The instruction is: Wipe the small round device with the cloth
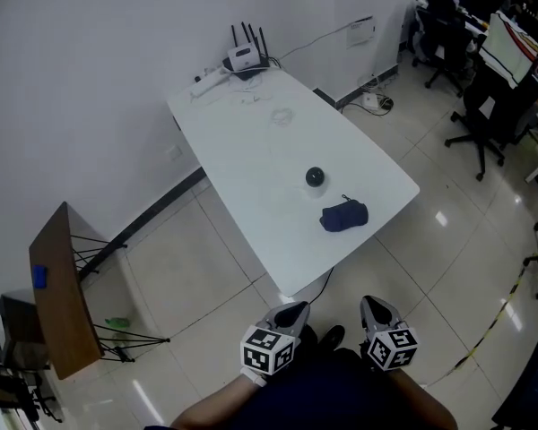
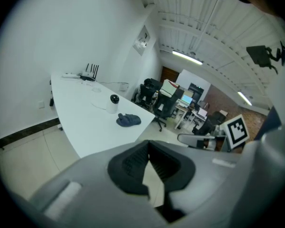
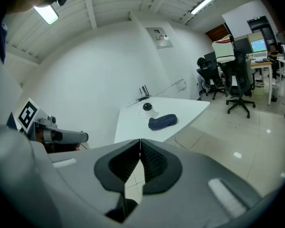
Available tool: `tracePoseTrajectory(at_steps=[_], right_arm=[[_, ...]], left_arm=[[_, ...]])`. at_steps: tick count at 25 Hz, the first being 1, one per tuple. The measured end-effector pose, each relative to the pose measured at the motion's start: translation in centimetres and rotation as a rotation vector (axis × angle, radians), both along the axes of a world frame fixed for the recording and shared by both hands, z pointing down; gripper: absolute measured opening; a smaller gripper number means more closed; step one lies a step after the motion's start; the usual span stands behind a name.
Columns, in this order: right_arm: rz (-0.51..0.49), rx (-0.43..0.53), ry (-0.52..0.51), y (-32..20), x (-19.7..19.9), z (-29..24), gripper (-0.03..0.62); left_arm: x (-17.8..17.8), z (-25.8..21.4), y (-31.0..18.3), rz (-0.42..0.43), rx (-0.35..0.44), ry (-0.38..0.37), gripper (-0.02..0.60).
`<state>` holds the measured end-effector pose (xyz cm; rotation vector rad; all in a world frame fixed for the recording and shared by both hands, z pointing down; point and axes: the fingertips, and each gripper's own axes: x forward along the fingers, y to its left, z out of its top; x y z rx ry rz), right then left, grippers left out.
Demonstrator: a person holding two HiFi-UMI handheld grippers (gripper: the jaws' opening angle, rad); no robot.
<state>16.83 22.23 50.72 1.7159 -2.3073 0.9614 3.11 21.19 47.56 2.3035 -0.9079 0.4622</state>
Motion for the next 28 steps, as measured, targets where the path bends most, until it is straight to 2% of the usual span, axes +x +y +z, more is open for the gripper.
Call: tracePoseTrajectory(at_steps=[7,11,16,26,27,28], right_arm=[[-0.036,-0.029,-0.010,-2.7,-0.2,1.1,0.012],[-0.021,-0.035,0.025,-5.2,1.1,1.3,0.012],[-0.013,-0.067,0.091,-9.2,2.1,1.4,0.012],[-0.168,-0.086,0.198,-18.6,-2.3,2.1,0.015],[-0.190,-0.088,0.217,-19.4,-2.8,2.2,0.021],[-0.213,-0.094,0.234,-20.1,-3.2,2.5,0.068]], left_arm=[[0.2,1.0,-2.3,-0.022,-0.032,-0.015,0.003],[0.9,1.6,-5.3,-0.016,-0.041,0.005,0.003],[1.7,1.0,-9.9,0.005,-0.014,0.034,0.003],[-0.8,1.2,-17.7,0.006,0.000,0.077,0.005],[-1.1,1.3,-18.4,0.003,0.005,0.079,0.006],[-1.3,1.4,-19.1,-0.001,0.009,0.082,0.014]])
